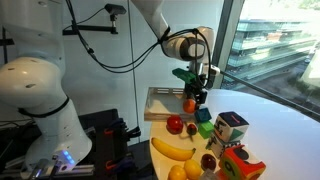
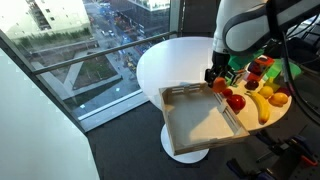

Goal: Put the toy orange on the tray

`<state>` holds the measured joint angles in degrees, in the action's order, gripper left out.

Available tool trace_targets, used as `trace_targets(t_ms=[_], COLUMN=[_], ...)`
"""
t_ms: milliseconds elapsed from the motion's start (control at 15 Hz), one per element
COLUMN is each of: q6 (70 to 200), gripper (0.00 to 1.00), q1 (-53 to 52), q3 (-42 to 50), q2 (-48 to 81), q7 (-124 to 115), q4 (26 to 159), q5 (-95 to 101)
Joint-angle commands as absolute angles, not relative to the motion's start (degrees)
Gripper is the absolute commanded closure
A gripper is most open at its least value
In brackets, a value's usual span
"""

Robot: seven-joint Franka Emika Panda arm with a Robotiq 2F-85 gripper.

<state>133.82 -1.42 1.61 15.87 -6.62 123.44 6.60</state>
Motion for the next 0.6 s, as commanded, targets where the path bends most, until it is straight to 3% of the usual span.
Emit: trace_targets(t_ms=[0,533], q6=[130.6,127.6], gripper=[0.47,0.47], q1=[-2.0,-2.7], q3=[1.8,1.8], q2=[18.1,20.3], q7=[-8.9,-10.8], q4=[120.3,118.3], q5=[6.5,6.7])
